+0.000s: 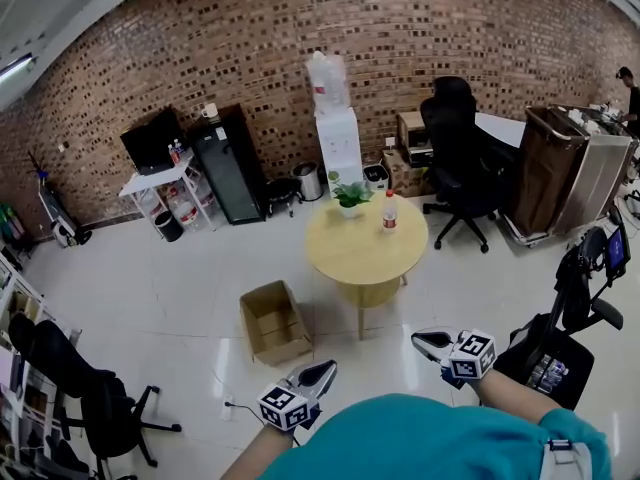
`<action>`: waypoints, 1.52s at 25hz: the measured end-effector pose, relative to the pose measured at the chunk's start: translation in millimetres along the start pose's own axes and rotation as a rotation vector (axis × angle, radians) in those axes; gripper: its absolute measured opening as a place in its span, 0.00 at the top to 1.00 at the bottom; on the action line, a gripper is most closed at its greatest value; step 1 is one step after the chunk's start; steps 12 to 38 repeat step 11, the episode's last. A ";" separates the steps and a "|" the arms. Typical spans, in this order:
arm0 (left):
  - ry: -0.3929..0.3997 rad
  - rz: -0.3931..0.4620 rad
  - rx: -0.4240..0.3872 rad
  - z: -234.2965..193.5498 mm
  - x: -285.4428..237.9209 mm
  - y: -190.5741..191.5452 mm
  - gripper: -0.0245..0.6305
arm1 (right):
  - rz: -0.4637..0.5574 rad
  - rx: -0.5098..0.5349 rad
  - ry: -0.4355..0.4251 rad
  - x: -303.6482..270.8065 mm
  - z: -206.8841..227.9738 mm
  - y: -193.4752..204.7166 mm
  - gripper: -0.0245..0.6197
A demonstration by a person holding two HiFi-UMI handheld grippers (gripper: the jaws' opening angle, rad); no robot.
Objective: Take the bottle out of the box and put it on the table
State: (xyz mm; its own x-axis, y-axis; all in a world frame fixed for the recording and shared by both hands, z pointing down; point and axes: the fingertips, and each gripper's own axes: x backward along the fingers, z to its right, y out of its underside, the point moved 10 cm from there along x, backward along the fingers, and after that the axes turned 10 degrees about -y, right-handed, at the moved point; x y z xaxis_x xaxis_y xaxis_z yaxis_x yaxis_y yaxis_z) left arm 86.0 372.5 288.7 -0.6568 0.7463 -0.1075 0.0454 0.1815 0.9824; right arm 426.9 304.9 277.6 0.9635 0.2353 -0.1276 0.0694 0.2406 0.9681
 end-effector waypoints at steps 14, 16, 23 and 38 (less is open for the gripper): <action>-0.004 0.010 -0.006 -26.7 35.5 2.9 0.94 | -0.010 0.017 -0.007 -40.7 -19.9 0.3 0.96; -0.004 0.010 -0.006 -26.7 35.5 2.9 0.94 | -0.010 0.017 -0.007 -40.7 -19.9 0.3 0.96; -0.004 0.010 -0.006 -26.7 35.5 2.9 0.94 | -0.010 0.017 -0.007 -40.7 -19.9 0.3 0.96; -0.004 0.010 -0.006 -26.7 35.5 2.9 0.94 | -0.010 0.017 -0.007 -40.7 -19.9 0.3 0.96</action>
